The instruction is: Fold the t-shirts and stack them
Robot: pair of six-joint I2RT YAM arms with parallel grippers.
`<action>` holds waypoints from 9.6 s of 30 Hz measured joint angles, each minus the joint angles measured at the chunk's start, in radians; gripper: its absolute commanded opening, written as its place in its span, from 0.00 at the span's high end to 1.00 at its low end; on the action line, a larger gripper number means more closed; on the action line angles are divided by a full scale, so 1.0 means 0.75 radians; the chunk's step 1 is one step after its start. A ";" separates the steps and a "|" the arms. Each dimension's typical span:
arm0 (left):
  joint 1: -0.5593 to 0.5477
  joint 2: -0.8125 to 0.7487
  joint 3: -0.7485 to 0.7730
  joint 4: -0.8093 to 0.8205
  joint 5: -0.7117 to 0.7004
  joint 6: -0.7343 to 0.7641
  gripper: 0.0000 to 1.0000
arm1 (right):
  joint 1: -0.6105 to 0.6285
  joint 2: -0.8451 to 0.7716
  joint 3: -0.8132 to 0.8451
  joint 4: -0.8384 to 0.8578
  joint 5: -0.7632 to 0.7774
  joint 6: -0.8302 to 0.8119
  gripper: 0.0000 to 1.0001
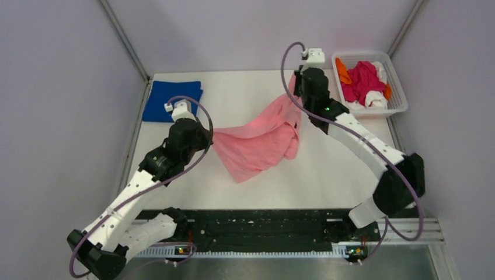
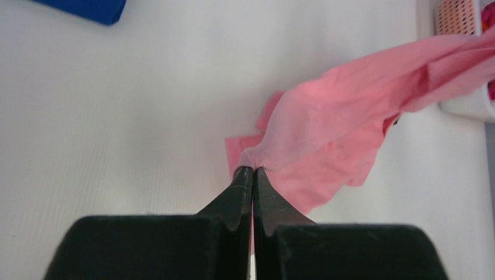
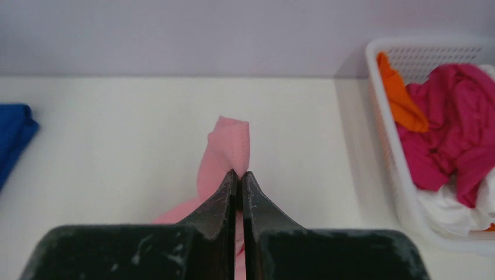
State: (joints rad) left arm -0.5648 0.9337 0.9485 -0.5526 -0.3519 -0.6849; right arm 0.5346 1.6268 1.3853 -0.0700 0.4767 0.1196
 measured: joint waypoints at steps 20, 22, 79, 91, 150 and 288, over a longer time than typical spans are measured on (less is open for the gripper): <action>0.000 -0.415 0.539 0.141 -0.123 0.289 1.00 | 0.001 -1.130 0.065 -0.023 -0.238 -0.085 1.00; 0.000 -0.423 0.608 0.145 -0.083 0.305 1.00 | 0.000 -1.163 0.148 -0.060 -0.293 -0.076 1.00; 0.609 1.858 1.537 0.121 0.105 0.189 0.01 | -0.411 0.867 0.524 0.388 -0.149 -0.037 0.01; 0.584 1.348 0.874 0.231 0.360 0.153 0.01 | -0.413 0.446 0.129 0.092 -0.474 0.244 0.01; 0.456 1.115 0.393 0.235 0.433 0.109 0.01 | -0.410 0.740 0.383 0.145 -0.602 0.322 0.01; 0.470 0.479 -0.414 -0.114 0.115 -0.339 0.92 | -0.331 -0.801 -0.957 -0.270 -0.252 0.615 0.01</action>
State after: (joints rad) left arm -0.2123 1.2926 0.6384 -0.6384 -0.2657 -0.9390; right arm 0.2867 1.0260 0.6674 -0.2726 0.2878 0.5808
